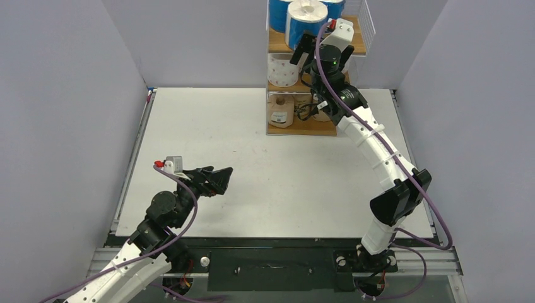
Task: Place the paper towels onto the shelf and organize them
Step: Adjust the paper towel on the shelf.
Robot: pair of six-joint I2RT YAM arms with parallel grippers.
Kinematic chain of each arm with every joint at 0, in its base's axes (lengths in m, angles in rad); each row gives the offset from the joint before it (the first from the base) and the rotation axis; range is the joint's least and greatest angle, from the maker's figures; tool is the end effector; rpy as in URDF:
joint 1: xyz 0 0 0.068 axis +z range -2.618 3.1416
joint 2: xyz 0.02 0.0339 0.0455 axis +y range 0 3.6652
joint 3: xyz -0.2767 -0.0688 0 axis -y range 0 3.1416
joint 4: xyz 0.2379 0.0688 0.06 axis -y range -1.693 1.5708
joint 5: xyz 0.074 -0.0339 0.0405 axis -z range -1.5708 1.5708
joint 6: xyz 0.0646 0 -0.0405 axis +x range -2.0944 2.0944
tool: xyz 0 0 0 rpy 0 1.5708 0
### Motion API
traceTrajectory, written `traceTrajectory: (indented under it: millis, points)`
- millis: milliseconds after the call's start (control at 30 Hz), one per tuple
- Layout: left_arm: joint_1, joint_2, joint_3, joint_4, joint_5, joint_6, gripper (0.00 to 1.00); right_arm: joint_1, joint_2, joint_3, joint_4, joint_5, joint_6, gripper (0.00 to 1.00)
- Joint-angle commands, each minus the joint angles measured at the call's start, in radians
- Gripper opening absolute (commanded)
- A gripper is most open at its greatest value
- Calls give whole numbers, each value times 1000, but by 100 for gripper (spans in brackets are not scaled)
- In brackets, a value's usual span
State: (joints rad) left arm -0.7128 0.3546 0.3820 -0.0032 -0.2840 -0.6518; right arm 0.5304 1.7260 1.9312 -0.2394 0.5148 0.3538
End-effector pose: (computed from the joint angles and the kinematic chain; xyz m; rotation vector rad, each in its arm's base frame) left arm 0.1122 -0.0731 0.2794 -0.1849 1.6014 -0.8535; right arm 0.3729 0.1818 0.4896 0.2573 1.5866 0.2734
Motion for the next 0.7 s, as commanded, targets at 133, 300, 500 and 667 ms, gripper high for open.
traceTrajectory:
  millis: [133,300,500,667]
  points:
    - [-2,-24,-1,18,-15,5,97,-29,5,30,17,-17,37,89]
    - [-2,-27,1,13,-17,11,97,-29,-75,-29,25,-40,48,90]
    - [-3,-34,6,5,-24,6,96,-25,-231,-160,72,-74,65,91]
    - [-2,-27,11,5,-26,-5,96,-12,-341,-248,56,-81,72,91]
